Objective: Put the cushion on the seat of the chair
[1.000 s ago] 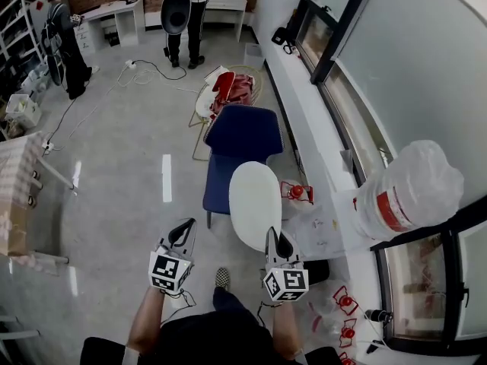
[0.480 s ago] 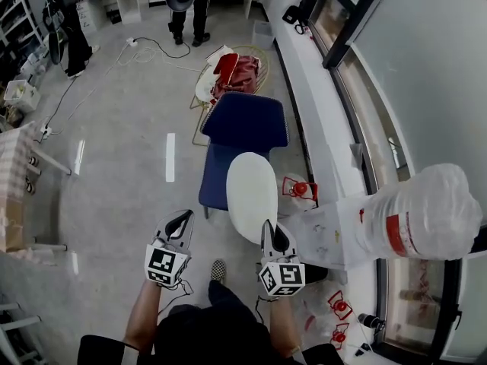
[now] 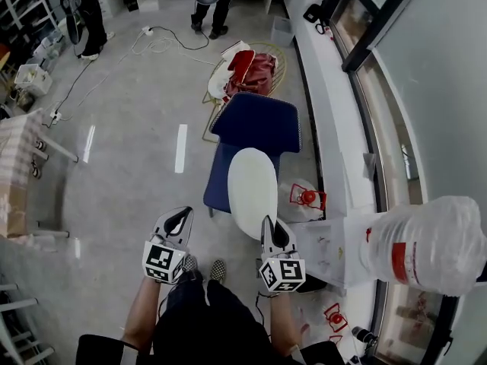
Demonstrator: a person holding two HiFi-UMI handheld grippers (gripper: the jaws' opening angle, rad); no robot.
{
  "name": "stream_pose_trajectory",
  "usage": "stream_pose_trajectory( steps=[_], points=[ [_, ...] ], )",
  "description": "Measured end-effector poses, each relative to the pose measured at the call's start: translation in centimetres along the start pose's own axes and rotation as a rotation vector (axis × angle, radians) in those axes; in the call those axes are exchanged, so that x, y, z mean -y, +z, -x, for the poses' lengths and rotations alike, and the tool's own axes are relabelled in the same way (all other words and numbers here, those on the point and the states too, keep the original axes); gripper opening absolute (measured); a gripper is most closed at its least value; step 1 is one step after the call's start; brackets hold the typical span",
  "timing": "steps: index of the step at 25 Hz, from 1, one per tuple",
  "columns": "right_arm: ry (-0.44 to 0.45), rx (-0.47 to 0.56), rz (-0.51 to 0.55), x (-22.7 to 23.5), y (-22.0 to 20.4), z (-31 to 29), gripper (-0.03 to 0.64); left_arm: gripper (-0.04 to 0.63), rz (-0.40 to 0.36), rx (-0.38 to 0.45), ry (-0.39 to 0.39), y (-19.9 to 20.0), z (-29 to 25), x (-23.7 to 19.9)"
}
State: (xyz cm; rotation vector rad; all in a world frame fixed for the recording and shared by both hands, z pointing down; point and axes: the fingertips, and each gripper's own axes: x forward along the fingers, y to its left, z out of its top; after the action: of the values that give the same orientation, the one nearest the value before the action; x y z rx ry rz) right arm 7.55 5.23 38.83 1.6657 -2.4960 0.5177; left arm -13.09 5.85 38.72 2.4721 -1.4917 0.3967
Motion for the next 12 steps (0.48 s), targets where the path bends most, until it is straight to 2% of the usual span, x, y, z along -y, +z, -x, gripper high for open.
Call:
stream_pose_trajectory(
  steps=[7,12],
  points=[
    [0.025,-0.035,-0.028,0.0,-0.9,-3.8,0.048,0.018,0.002,-0.023,0.014,-0.4,-2.1,-2.2],
    [0.013,-0.068,-0.024,-0.1,-2.3,-7.5,0.049,0.018,0.005,-0.052,-0.006,-1.6,-4.8,-4.9]
  ],
)
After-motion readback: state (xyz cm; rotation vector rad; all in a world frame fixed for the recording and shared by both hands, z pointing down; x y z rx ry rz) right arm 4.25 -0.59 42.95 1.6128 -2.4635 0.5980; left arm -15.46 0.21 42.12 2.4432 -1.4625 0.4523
